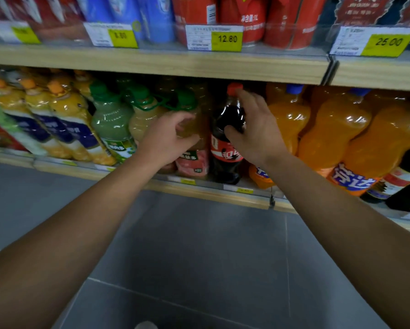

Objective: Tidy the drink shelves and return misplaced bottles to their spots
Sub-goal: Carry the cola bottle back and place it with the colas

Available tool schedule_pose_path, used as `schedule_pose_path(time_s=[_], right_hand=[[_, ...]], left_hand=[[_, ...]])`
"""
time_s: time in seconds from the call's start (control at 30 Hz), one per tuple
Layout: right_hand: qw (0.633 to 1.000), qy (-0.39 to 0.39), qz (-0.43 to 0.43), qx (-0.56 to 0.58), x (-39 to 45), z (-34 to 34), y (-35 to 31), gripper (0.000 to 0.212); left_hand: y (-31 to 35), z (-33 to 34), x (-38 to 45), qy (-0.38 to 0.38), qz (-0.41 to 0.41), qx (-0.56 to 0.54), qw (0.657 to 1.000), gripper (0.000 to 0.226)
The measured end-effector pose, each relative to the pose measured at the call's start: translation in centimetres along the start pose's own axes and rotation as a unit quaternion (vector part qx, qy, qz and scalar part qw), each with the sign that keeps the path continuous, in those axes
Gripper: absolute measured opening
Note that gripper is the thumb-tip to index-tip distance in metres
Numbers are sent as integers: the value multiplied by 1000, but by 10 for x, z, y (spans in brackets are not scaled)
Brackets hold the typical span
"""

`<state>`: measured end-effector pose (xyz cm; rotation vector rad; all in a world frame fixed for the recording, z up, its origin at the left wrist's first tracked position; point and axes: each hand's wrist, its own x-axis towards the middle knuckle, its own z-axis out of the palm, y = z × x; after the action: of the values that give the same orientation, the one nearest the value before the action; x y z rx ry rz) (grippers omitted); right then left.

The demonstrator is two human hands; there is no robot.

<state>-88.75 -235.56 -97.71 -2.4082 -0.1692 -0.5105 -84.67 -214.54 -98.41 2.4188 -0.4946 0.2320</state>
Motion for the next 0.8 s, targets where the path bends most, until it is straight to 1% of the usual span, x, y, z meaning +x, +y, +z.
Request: schedule_pose_path(time_s=[0.07, 0.13, 0.2, 0.27, 0.4, 0.47, 0.57, 0.7, 0.8], right_hand=[[999, -4, 8, -41, 15, 10, -7, 77], [996, -12, 21, -87, 29, 15, -10, 77], [992, -10, 26, -121, 36, 17, -13, 71], [990, 15, 15, -140, 34, 16, -13, 62], [988, 61, -12, -144, 15, 11, -11, 50], [986, 85, -26, -138, 5, 6, -13, 42], [983, 109, -21, -145, -10, -2, -14, 32], [983, 97, -16, -153, -33, -15, -12, 33], [987, 86, -30, -130, -63, -24, -6, 33]], left_hand=[[-9, -5, -1, -5, -1, 14, 1000, 48], [-13, -6, 3, -13, 6, 16, 1000, 50], [-10, -3, 9, -16, 17, 3, 1000, 52], [-5, 3, 16, -17, 34, -25, 999, 53], [0, 21, 25, -7, 62, -111, 992, 61], [-2, 31, 23, -18, 86, -130, 988, 69], [-10, 47, 15, -55, 106, -162, 980, 85], [-11, 69, 6, -103, 135, -182, 968, 107], [-12, 93, -5, -141, 136, -154, 968, 128]])
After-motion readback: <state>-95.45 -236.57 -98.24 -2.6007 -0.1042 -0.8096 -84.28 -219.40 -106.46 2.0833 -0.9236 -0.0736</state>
